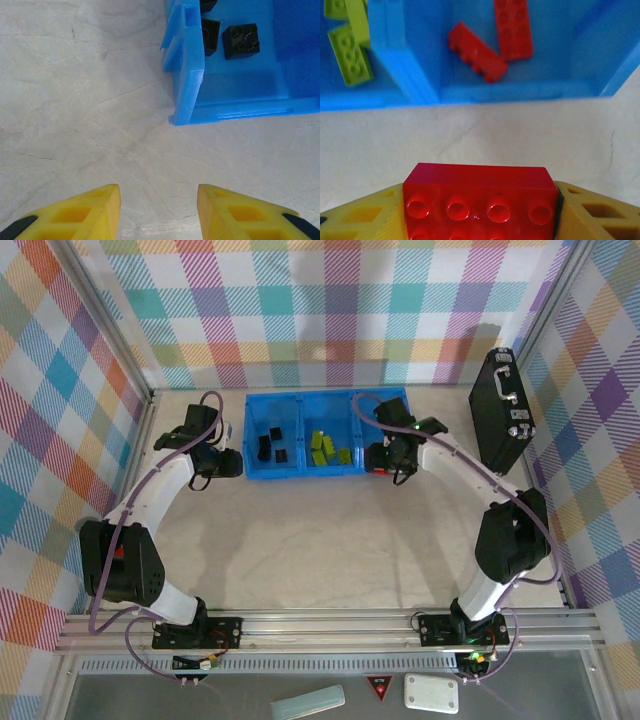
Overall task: Sort the legos into containers by color
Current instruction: Place the lego in the container.
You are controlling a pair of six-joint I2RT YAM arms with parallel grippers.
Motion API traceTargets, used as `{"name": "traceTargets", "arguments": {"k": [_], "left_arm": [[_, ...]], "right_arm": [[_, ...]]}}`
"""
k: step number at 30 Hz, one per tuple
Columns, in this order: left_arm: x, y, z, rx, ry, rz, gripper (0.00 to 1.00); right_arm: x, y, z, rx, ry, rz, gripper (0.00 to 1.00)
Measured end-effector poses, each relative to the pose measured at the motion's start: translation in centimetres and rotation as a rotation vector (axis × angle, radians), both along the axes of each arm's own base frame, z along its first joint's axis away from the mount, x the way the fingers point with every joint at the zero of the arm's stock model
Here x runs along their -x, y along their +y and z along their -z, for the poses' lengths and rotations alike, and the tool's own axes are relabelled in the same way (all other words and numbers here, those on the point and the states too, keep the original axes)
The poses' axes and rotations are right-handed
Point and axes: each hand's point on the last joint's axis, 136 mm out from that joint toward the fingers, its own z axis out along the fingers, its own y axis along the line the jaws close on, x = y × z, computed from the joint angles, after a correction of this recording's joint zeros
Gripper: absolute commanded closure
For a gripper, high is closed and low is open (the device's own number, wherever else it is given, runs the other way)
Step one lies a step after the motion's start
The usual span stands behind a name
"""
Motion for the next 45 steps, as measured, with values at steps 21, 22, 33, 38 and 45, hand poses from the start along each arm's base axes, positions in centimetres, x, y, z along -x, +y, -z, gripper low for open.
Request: {"name": "traceTargets", "arguments": {"k": [21,22,33,38,45], "left_arm": [[0.0,0.0,0.0,0.001,0.000,0.000,0.55],[0.0,0.0,0.0,0.000,0.000,0.000,0.55],[0.0,0.0,0.1,0.000,0.003,0.000,0.55],[0.0,0.0,0.3,-0.001,0.008,0.000,0.55],[-0.1,0.0,0.5,-0.002,0.015,0.000,0.56]], "right_arm": [[-13.4,-0.3,3.3,-0.017,-0.038,0.009,0.44],[-13.9,-0.4,3.6,-0.016,-0.040,0.010,0.45],[-17.2,-1.3,8.5,0.011,0.002,0.014,0.45],[-17.8,-1.3,10.1,0.024,0.019,-0.002,0.44],[-17.8,-1.3,11.6,0.033,0.041,-0.007,0.40]]}}
